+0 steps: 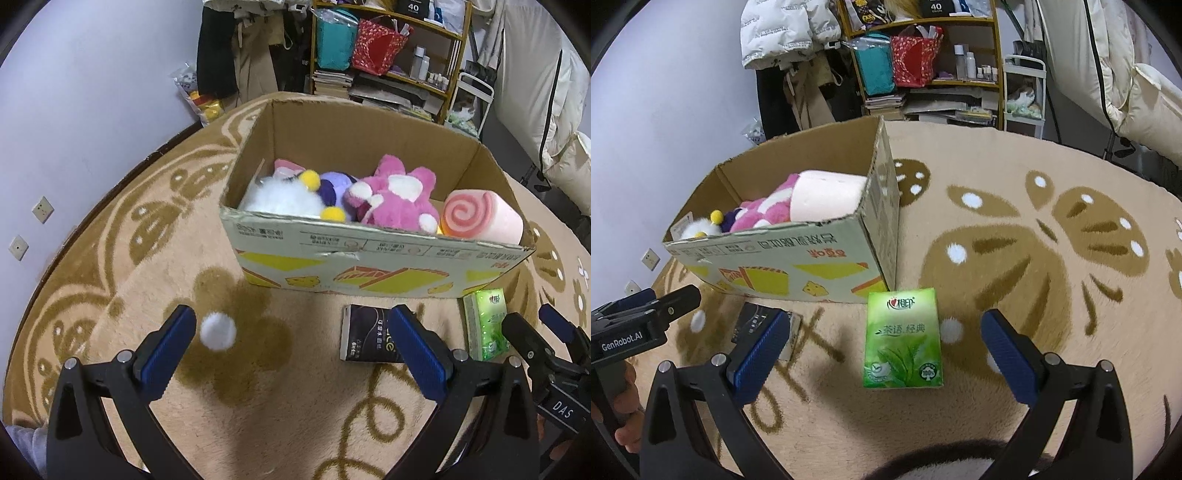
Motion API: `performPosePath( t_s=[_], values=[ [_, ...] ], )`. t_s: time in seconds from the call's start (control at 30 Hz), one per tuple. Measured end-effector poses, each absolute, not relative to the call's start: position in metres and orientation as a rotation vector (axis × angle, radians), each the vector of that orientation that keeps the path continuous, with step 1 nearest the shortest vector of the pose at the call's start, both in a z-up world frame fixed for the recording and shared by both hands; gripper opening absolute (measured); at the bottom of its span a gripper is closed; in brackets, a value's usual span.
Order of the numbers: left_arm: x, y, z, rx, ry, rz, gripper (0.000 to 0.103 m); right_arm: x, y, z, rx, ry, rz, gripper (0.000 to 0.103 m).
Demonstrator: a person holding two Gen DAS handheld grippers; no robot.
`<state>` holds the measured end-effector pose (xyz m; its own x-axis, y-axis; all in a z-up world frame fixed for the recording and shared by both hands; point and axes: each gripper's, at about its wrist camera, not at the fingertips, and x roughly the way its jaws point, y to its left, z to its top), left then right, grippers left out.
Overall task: Organize soft objects
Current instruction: 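Lower left tool to black tissue pack while right tool lowers to green pack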
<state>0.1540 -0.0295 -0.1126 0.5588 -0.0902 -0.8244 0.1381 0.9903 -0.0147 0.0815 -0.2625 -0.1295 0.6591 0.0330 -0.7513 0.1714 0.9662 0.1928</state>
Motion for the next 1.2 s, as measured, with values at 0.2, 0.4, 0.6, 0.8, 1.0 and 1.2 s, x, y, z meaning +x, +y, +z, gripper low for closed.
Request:
performPosePath(
  t_s=[0.2, 0.4, 0.6, 0.8, 1.0, 1.2],
  values=[
    [0.158, -0.039, -0.125, 0.063, 1.001, -0.181, 0.103, 0.084, -0.262, -0.136, 0.259, 0.875, -0.087, 0.103],
    [0.161, -0.050, -0.134, 0.082, 1.028, -0.211, 0.103, 0.087, -0.268, -0.145, 0.288, 0.898, -0.106, 0.103],
    [0.166, -0.054, -0.143, 0.075, 1.061, -0.235, 0.103, 0.092, -0.272, -0.153, 0.282, 0.921, -0.123, 0.103],
    [0.171, -0.053, -0.152, 0.069, 1.095, -0.244, 0.103, 0.094, -0.278, -0.159, 0.306, 0.941, -0.135, 0.103],
    [0.170, -0.061, -0.157, 0.108, 1.097, -0.240, 0.103, 0.100, -0.286, -0.168, 0.331, 0.967, -0.160, 0.098],
    [0.167, -0.071, -0.162, 0.146, 1.103, -0.242, 0.103, 0.102, -0.294, -0.176, 0.408, 0.993, -0.150, 0.087]
  ],
)
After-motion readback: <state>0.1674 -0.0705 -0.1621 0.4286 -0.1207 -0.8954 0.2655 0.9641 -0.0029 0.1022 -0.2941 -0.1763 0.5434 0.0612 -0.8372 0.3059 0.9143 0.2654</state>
